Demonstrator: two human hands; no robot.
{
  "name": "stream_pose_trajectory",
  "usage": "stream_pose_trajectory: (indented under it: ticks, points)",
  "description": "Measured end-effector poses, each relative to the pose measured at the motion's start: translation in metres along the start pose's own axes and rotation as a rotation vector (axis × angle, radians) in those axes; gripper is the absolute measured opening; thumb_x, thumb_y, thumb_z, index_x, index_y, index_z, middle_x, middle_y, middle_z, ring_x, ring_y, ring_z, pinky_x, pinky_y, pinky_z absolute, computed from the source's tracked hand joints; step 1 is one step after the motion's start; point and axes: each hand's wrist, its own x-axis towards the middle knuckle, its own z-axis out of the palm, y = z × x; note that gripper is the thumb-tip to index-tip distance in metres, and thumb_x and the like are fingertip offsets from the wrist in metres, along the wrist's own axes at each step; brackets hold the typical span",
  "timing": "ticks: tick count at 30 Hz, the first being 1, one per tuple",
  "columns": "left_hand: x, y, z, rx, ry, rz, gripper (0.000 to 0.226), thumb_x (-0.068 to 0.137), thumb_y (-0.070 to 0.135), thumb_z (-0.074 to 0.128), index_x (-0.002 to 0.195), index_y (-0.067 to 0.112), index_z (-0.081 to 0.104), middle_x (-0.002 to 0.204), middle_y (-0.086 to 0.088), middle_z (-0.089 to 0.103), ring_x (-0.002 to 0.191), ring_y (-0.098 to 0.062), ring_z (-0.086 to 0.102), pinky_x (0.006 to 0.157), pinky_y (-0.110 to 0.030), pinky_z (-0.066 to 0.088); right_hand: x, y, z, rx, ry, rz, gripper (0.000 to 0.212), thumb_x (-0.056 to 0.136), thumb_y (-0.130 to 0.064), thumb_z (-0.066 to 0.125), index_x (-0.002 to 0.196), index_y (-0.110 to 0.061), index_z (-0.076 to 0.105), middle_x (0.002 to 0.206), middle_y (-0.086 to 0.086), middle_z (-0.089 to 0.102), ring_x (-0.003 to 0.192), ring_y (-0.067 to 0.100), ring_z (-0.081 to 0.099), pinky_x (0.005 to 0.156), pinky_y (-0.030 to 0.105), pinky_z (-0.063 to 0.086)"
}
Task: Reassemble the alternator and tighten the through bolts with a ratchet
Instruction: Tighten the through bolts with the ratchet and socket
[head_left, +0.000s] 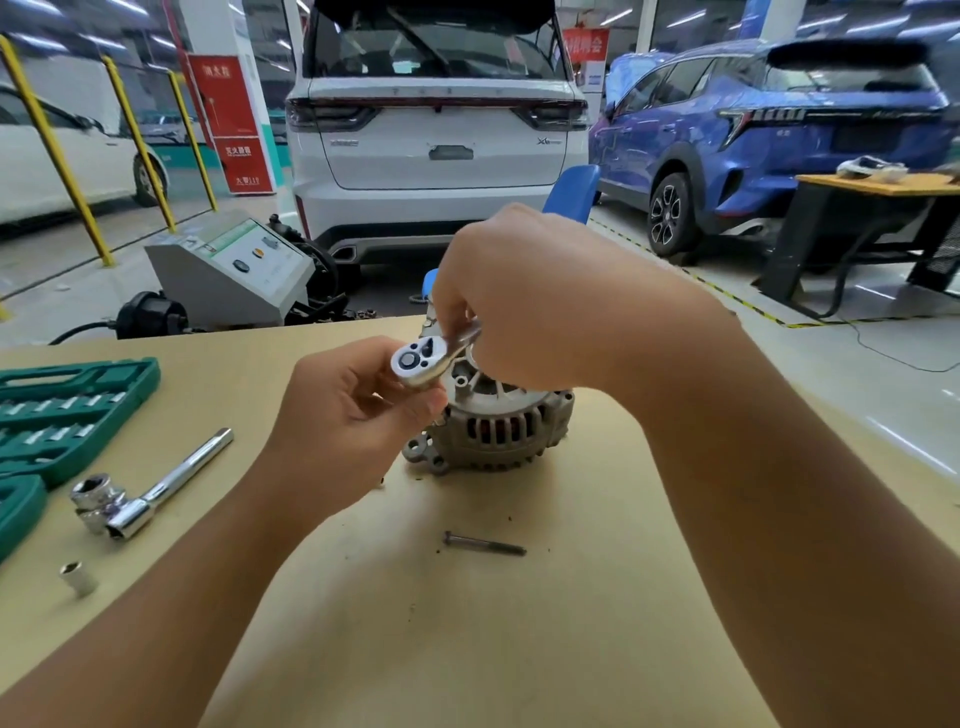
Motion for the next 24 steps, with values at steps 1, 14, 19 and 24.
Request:
stream_pose_trajectory:
  ticks: [1, 14, 19, 24]
  points:
    - [0.000, 0.000, 0.002, -0.005, 0.019, -0.003, 0.011, 0.084, 0.032, 0.076, 0.095, 0.030, 0.077, 0.084, 0.000, 0.074, 0.076, -0.033, 0.071, 0.071, -0.060, 0.060, 0.005, -0.001, 0.002, -0.020, -0.026, -0.030, 0.020, 0.081, -0.024, 0.066, 0.100, -0.029, 0.066, 0.077, -0.014, 0.045, 0.065, 0.011, 0.048, 0.056, 0.027, 0.042]
    - [0.000, 0.000, 0.002, -0.024, 0.054, -0.014, 0.016, 0.084, 0.019, 0.081, 0.094, 0.031, 0.080, 0.084, 0.006, 0.078, 0.072, -0.011, 0.074, 0.067, -0.023, 0.059, 0.017, 0.008, 0.009, -0.074, -0.088, -0.081, 0.025, 0.077, -0.032, 0.072, 0.071, -0.030, 0.047, 0.071, -0.016, 0.046, 0.061, 0.010, 0.046, 0.066, 0.033, 0.046]
    - [0.001, 0.004, 0.003, -0.034, 0.018, -0.025, 0.017, 0.083, 0.025, 0.083, 0.095, 0.037, 0.080, 0.084, 0.003, 0.078, 0.069, -0.019, 0.073, 0.065, -0.034, 0.062, 0.014, 0.009, 0.009, -0.072, -0.079, -0.088, 0.031, 0.077, -0.028, 0.072, 0.065, -0.033, 0.045, 0.069, -0.016, 0.047, 0.058, 0.006, 0.044, 0.058, 0.027, 0.040]
    - [-0.001, 0.004, 0.005, 0.045, 0.073, -0.022, 0.015, 0.084, 0.027, 0.081, 0.097, 0.034, 0.080, 0.087, 0.003, 0.078, 0.072, -0.026, 0.073, 0.061, -0.053, 0.061, 0.009, 0.008, 0.004, -0.044, -0.033, -0.074, 0.036, 0.079, -0.026, 0.074, 0.063, -0.036, 0.044, 0.065, -0.017, 0.044, 0.055, 0.003, 0.039, 0.051, 0.024, 0.029]
